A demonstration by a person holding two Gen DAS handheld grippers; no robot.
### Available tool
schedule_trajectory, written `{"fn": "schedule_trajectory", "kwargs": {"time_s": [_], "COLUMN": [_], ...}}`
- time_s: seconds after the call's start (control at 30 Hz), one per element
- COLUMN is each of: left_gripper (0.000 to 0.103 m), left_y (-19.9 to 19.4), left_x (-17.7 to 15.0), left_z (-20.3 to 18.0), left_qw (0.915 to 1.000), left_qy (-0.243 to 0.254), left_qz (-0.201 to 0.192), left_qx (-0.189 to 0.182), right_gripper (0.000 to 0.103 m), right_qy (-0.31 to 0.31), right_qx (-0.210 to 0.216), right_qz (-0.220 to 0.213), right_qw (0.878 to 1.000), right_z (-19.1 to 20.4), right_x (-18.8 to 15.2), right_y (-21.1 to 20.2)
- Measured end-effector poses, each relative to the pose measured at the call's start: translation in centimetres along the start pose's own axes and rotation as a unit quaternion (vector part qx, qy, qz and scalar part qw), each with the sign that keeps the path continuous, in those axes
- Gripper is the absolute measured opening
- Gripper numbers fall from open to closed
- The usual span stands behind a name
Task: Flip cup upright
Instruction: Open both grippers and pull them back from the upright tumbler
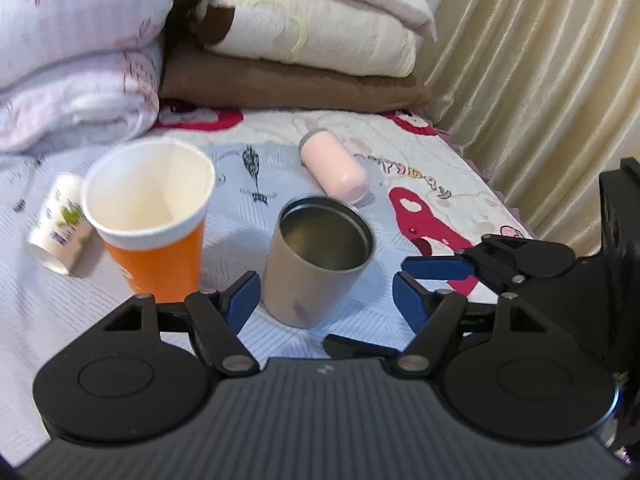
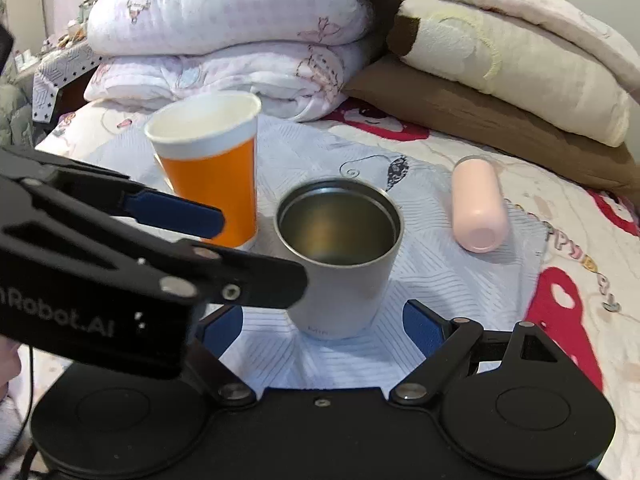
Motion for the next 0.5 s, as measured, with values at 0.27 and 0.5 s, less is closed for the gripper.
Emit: {"fn": "schedule_trajectory", "kwargs": {"time_s": [0.27,0.5], "left_gripper": [0.072,0.073], "left_y": [-5.2,-9.9], "left_x": [-0.5,-2.9], "left_z": [-0.5,0.4], "left_qw": [0.9992,0.9975], "left_qy": [0.007,-0.005], "left_qz": [0.0,0.011], "left_qx": [0.04,0.069], "right_gripper": [0.09,0.09], "right_qy": [0.064,0.088], "right_qx": [-0.023,-0.052], "right_qz": [-0.024,-0.066], "right_qw": [0.997,0.993], "right_z": [0.8,3.2], "right_x": [-1.0,-2.3], "right_y": [-5.1,-10.2]}}
Point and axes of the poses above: each gripper's, at about its wrist camera, not at the fingertips, and y roughly the way its jaws point, z to its left, x to its top, the point moved 5 cm from there along y, roughly the way its jaws point, and after that the axes turned 14 degrees about z, right-handed, at the moved point
